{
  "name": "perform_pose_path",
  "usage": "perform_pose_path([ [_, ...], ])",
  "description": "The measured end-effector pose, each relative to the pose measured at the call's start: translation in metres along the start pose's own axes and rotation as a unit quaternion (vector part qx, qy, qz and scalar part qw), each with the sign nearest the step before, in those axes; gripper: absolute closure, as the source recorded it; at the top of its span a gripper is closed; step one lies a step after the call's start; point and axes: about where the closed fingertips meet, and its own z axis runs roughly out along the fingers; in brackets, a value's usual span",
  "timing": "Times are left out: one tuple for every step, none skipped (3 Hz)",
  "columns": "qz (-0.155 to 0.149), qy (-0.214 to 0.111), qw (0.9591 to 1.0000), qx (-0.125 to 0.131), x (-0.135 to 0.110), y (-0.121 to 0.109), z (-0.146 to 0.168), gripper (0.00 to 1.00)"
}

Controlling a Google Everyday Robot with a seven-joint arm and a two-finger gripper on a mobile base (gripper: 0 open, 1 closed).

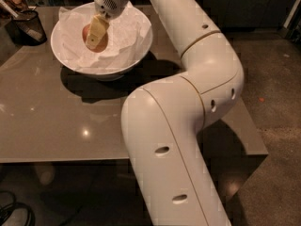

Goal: Pick apple from white bowl

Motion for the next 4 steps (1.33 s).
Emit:
perform_pose_path([
  [-0.021,0.003,0.9997,0.012,-0.015,0.013,-0.023,1.00],
  [-0.047,0.000,0.9987,0.021,-0.029,0.030,-0.044,1.00],
  [-0.072,-0.004,0.9969,0.030,-0.038,0.052,-0.063,1.00],
  [-0.083,-0.003,0.9962,0.029,-0.040,0.069,-0.069,1.00],
])
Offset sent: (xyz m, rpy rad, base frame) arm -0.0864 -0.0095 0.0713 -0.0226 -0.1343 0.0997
